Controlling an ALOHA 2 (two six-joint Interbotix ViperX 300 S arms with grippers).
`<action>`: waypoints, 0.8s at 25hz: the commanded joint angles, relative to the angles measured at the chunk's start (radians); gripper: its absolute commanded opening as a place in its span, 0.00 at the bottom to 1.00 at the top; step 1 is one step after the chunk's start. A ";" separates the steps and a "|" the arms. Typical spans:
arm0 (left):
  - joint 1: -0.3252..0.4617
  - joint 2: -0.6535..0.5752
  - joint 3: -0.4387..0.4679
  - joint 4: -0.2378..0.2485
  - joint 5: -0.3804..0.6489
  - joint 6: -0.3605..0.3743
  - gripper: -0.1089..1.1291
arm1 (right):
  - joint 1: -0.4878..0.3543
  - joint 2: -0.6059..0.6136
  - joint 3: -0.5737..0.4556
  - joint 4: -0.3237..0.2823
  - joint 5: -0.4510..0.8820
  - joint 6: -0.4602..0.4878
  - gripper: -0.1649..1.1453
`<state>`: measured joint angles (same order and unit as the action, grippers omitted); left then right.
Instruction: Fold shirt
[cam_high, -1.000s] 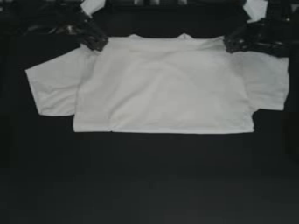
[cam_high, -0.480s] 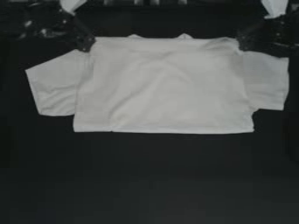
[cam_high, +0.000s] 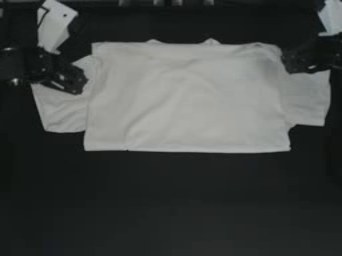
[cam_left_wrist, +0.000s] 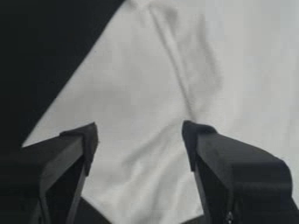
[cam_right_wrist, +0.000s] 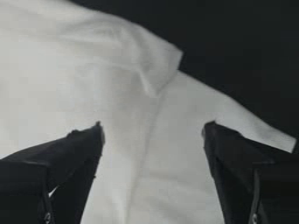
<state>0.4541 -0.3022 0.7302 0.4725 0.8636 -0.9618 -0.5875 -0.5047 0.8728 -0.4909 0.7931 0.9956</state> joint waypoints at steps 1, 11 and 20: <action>-0.005 -0.031 0.031 -0.023 -0.008 -0.017 0.83 | 0.006 -0.028 0.008 0.008 -0.003 0.008 0.85; -0.003 0.026 0.103 -0.063 -0.026 -0.071 0.83 | 0.006 -0.029 0.035 0.028 0.009 0.074 0.85; 0.028 0.072 0.179 -0.057 -0.173 -0.130 0.83 | 0.008 -0.029 0.048 0.025 -0.020 0.109 0.85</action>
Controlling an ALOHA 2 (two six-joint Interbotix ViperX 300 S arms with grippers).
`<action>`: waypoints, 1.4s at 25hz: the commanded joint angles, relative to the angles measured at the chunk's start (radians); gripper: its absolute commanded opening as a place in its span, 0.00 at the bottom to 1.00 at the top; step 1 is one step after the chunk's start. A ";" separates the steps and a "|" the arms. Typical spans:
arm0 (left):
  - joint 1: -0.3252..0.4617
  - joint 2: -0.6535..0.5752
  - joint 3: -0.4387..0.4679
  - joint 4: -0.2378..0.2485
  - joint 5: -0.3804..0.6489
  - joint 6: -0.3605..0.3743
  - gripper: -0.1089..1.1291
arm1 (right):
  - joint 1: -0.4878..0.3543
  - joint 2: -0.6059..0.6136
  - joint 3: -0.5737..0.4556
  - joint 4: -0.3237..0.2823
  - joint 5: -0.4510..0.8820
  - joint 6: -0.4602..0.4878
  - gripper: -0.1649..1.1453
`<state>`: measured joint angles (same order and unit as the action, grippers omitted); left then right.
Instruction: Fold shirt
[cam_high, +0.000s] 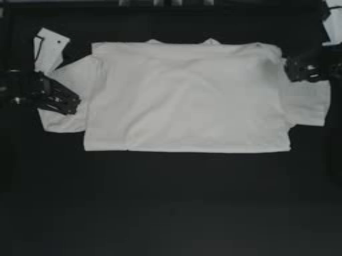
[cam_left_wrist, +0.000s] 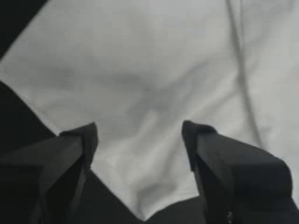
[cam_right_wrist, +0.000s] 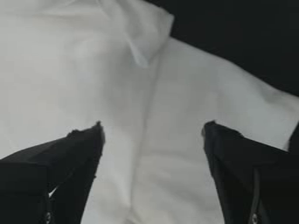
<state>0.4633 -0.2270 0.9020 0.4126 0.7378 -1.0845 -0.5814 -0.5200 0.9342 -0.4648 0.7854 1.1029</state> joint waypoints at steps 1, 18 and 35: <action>0.023 0.000 0.017 0.003 -0.071 -0.014 0.83 | 0.002 -0.014 -0.014 -0.002 -0.014 0.002 0.85; 0.064 0.094 0.055 0.012 -0.201 -0.032 0.83 | 0.000 -0.014 -0.011 0.005 -0.049 0.002 0.85; 0.058 0.077 0.080 0.015 -0.210 -0.021 0.13 | 0.015 -0.011 0.018 0.017 -0.043 0.018 0.85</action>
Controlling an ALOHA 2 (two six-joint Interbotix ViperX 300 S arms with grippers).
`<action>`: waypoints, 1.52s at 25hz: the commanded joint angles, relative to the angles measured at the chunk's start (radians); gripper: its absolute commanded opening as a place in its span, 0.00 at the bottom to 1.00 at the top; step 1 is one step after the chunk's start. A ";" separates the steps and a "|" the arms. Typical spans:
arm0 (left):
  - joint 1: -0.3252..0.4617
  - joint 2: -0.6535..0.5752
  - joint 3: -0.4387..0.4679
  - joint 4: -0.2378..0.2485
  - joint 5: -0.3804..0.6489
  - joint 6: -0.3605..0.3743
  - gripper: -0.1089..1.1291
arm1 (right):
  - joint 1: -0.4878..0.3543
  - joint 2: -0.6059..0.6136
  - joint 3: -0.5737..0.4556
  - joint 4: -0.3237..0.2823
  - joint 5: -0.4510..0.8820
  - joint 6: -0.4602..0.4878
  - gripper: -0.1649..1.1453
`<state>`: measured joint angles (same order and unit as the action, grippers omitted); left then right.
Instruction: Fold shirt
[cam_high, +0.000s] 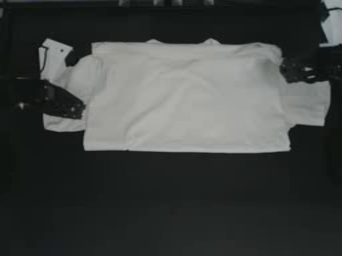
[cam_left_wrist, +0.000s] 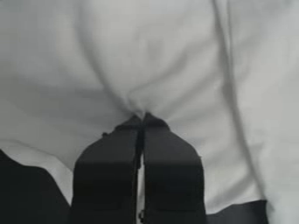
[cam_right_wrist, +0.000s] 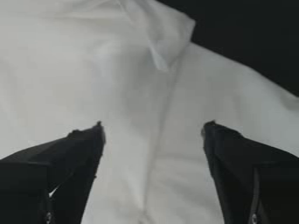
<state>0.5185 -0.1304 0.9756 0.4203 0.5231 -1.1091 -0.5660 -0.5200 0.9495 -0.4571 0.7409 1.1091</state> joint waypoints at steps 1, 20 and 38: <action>0.003 -0.025 0.006 0.008 0.005 0.005 0.14 | -0.002 -0.009 0.009 0.006 0.006 0.025 0.85; -0.009 -0.058 0.000 0.009 0.011 0.038 0.12 | -0.104 0.140 0.101 -0.055 0.025 0.206 0.85; -0.012 -0.133 0.000 0.017 0.012 0.075 0.12 | -0.195 0.245 0.138 -0.051 -0.094 0.275 0.85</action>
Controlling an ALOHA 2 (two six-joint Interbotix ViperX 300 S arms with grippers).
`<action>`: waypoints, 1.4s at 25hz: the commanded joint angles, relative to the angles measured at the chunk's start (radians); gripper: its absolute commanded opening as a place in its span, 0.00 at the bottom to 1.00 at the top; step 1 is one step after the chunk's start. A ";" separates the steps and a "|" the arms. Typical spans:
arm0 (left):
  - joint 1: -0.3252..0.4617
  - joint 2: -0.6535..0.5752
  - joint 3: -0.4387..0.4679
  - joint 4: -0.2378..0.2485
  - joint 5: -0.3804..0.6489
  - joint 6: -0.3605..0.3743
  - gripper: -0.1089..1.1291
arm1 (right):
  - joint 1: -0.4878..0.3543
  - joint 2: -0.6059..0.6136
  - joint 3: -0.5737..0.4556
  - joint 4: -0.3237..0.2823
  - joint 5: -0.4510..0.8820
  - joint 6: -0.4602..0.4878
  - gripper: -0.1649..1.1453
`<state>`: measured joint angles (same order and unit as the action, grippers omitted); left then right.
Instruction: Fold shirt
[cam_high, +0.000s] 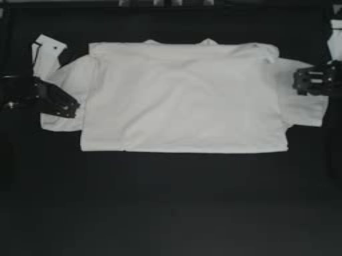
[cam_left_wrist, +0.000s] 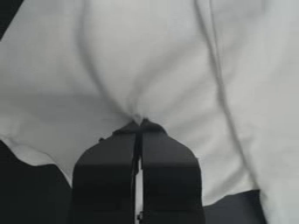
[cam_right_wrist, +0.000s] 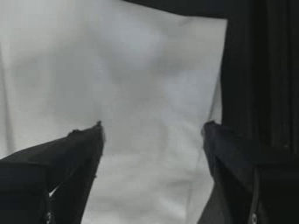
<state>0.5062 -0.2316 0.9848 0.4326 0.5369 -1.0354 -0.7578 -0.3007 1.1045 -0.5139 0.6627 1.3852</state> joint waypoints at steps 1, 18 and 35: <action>0.000 -0.032 -0.008 0.005 -0.002 0.002 0.12 | -0.003 0.044 -0.018 0.012 -0.026 -0.003 0.85; -0.005 -0.034 -0.006 0.008 -0.002 0.003 0.13 | 0.048 0.160 -0.008 0.044 -0.083 0.003 0.04; -0.055 -0.048 -0.123 0.051 0.061 0.017 0.13 | 0.160 -0.046 -0.141 0.057 -0.048 -0.014 0.18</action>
<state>0.4602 -0.2362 0.9035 0.4740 0.5814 -1.0247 -0.6075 -0.3083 0.9940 -0.4602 0.6151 1.3729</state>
